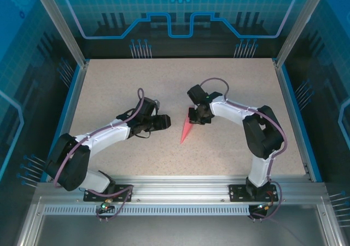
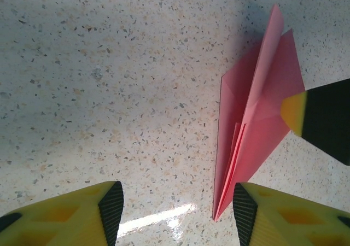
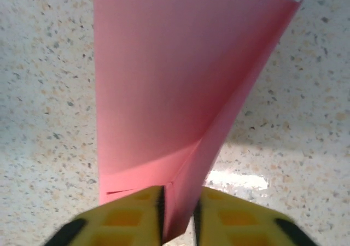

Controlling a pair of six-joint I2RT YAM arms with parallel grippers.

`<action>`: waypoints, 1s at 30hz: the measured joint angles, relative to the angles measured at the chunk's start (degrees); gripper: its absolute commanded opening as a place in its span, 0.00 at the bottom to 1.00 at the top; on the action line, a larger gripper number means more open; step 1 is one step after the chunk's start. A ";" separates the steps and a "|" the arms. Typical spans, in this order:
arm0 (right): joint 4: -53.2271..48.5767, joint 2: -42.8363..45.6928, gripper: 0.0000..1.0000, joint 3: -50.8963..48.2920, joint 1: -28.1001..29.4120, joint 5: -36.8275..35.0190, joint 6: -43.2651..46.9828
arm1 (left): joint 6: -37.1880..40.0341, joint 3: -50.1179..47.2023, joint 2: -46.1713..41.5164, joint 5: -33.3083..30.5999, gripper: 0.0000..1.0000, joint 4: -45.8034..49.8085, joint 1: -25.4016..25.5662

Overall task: Fold a paper plane with a square sheet of paper (fold left side to right side)
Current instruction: Turn over the paper plane at the center of the table.

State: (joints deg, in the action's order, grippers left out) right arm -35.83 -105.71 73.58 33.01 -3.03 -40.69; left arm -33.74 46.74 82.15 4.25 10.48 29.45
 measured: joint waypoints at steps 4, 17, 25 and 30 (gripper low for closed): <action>-0.35 3.91 0.03 0.02 0.15 0.87 0.57 | 0.02 0.74 0.02 -0.39 0.59 0.04 0.00; 10.45 14.75 0.00 -5.86 1.11 15.41 2.36 | 0.24 2.69 -2.45 -6.25 0.67 1.81 0.00; 16.90 7.85 0.00 -16.02 -5.25 21.44 3.08 | 0.20 2.69 -5.20 -8.70 0.71 2.16 -0.11; 16.87 7.02 0.00 -18.23 -7.93 21.03 4.98 | 0.24 2.67 -5.73 -9.20 0.72 3.06 -0.11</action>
State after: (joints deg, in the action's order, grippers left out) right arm -18.96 -98.70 55.35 25.08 18.00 -35.70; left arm -33.50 49.41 76.42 -4.95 13.54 29.34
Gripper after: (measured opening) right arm 0.044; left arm 0.717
